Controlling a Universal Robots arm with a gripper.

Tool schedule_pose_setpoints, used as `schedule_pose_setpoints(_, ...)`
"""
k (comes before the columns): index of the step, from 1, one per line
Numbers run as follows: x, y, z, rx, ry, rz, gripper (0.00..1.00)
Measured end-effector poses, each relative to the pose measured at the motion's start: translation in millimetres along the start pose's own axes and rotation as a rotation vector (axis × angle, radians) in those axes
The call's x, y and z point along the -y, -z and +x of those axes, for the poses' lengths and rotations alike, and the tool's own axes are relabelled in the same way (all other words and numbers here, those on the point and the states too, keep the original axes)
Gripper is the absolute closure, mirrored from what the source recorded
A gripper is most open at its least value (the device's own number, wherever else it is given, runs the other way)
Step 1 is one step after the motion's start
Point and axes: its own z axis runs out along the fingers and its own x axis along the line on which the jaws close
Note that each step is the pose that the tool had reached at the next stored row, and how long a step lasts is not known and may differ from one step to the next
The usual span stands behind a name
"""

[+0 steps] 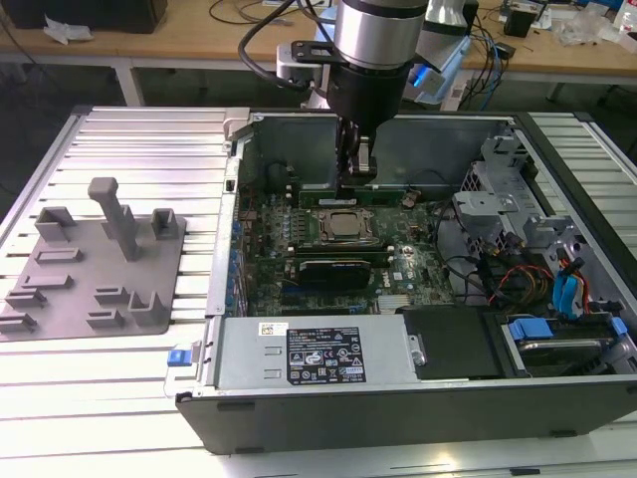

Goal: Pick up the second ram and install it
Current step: 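Insert the second ram into the second slot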

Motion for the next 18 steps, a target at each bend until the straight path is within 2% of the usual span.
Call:
schedule_pose_setpoints(6,0.1,-0.4,0.0,0.0001,0.000,0.0000,0.91)
schedule_pose_setpoints(13,0.6,-13.0,-0.2,0.0000,0.000,0.0000,0.91)
schedule_pose_setpoints(18,0.7,-16.6,-0.2,0.0001,0.000,0.0001,0.91)
